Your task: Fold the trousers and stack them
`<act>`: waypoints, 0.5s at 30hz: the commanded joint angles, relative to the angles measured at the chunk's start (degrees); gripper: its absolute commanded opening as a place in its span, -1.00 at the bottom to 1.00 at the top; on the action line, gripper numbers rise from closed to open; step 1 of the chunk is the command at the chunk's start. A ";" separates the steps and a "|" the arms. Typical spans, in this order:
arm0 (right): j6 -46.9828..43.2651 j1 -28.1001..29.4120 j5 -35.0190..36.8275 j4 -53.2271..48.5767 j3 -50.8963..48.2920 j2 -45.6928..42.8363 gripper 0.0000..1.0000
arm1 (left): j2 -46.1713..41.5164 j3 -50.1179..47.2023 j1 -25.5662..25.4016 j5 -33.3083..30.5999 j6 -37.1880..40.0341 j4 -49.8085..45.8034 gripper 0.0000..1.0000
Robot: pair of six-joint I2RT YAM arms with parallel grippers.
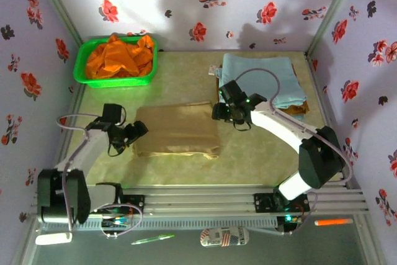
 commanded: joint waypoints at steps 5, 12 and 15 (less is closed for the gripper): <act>3.50 1.98 -13.18 9.66 -8.00 4.48 0.30 | 7.78 0.98 -1.20 -4.49 0.17 4.31 0.50; 3.54 3.08 -20.12 15.62 -9.44 11.11 -0.13 | 8.02 -3.82 -1.21 -4.33 -2.30 10.27 0.11; 3.18 3.18 -20.21 15.44 -9.43 11.83 -0.46 | 8.54 -4.59 -1.21 -4.03 -1.67 10.69 -0.04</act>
